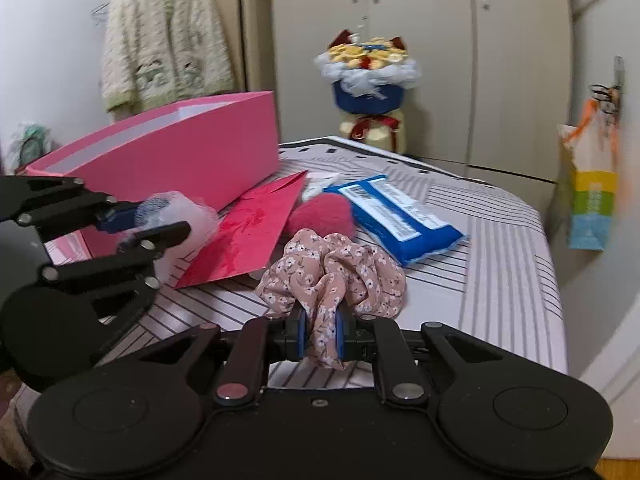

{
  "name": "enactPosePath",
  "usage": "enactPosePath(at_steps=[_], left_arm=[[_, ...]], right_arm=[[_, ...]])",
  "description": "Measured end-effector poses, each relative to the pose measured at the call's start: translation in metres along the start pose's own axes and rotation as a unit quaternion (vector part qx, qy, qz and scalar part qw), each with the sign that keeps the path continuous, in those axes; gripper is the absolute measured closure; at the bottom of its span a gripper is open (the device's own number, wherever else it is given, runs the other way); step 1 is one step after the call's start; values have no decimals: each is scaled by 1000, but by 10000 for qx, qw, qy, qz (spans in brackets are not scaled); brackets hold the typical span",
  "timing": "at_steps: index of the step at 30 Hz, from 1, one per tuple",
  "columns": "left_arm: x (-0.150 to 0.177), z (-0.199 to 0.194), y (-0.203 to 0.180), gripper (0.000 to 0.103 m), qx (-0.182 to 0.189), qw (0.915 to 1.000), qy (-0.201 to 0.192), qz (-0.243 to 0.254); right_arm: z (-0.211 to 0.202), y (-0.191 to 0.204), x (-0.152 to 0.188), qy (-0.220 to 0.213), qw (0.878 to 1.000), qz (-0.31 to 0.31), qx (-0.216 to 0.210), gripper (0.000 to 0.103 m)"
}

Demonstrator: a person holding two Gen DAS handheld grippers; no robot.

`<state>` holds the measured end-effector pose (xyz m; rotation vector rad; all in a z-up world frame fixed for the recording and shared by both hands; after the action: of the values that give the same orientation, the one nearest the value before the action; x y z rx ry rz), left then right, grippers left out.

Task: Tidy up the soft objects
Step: 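Grasp the pink floral cloth with the right tool while the left tool grasps the white mesh pouf, then carry the floral cloth toward the pink box with the right tool while the left tool holds the pouf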

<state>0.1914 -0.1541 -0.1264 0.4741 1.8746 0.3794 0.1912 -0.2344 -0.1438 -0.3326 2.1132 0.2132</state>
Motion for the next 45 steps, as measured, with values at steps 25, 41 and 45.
enactPosePath(at_steps=[25,41,45], left_arm=[[18,-29,41,87,2175,9589,518,-1745],[23,-54,102,87,2867,9222,903,-2433],[15,-64,125,87,2879,9247,836,-2345]], right_arm=[[-47,48,28,111,9960,885,-56,87],[-74,91,5,258,9966,422,-661,87],[-84,99,-11,267,9951,382,-874,87]])
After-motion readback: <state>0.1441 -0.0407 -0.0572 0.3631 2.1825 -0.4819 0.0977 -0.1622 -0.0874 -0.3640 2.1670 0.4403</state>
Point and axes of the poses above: each gripper's, at about its wrist camera, not at the fingertips, and z roughly the way its jaws point, y to its left, x to its underside, the point moved 8 cm from there along z, roughly the way its jaws point, and after that the axes turned 3 degrees about -z, right-handed, at the moved point
